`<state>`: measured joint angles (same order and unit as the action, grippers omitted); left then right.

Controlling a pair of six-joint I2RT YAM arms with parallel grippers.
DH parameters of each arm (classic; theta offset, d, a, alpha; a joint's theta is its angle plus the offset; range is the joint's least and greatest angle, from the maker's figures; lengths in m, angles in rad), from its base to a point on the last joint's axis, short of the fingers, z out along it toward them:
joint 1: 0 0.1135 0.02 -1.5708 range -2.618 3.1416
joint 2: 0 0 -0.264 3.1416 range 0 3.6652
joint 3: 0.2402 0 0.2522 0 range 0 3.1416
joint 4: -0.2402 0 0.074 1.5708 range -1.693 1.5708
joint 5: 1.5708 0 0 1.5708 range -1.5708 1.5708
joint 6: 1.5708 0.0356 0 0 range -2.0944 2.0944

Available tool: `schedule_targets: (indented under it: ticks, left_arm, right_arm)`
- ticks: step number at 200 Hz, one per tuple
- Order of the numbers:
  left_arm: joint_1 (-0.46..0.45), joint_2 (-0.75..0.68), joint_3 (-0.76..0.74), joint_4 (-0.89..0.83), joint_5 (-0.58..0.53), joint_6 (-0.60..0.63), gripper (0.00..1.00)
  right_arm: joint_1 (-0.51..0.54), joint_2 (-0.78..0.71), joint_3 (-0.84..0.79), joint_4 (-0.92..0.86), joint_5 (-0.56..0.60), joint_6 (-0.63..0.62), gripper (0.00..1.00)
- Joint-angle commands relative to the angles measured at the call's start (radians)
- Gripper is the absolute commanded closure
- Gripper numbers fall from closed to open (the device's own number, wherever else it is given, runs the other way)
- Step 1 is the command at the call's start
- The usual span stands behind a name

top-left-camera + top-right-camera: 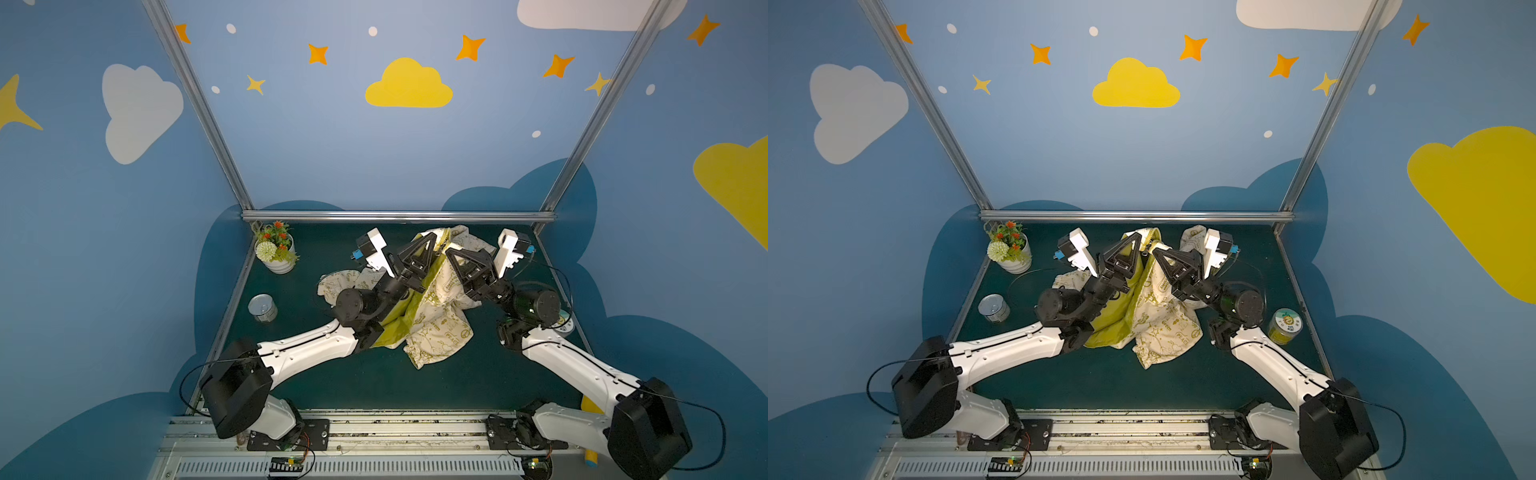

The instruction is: Zip up the jacket

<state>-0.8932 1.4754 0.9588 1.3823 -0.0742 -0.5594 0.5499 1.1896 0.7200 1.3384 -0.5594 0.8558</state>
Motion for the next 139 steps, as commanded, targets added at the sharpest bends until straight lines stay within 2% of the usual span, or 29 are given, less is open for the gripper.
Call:
schedule_targets:
  ticks: [1, 25, 45, 71, 81, 104, 139]
  left_arm:
    - [0.007, 0.011, -0.031, 0.013, -0.012, 0.010, 0.97]
    - [0.048, 0.046, -0.074, -0.037, -0.060, -0.126, 0.97]
    - [0.082, 0.089, -0.132, -0.115, -0.110, -0.246, 0.97]
    - [0.112, 0.205, -0.203, 0.009, -0.115, -0.328, 0.97]
    - [0.126, 0.241, -0.212, 0.012, -0.104, -0.399, 0.97]
    - [0.139, 0.286, -0.220, 0.015, -0.049, -0.437, 0.97]
    - [0.141, 0.298, -0.225, 0.015, -0.083, -0.452, 0.97]
  right_arm:
    - [0.001, -0.026, 0.030, 0.041, 0.050, -0.016, 1.00]
    - [-0.009, -0.020, -0.013, -0.073, 0.074, -0.078, 1.00]
    - [-0.023, 0.016, -0.074, -0.096, 0.103, -0.111, 1.00]
    - [-0.067, 0.122, -0.116, -0.087, 0.080, -0.114, 1.00]
    - [-0.086, 0.182, -0.122, -0.067, 0.064, -0.104, 1.00]
    - [-0.122, 0.312, -0.130, 0.043, 0.041, -0.047, 1.00]
    - [-0.139, 0.391, -0.136, 0.069, 0.077, -0.024, 1.00]
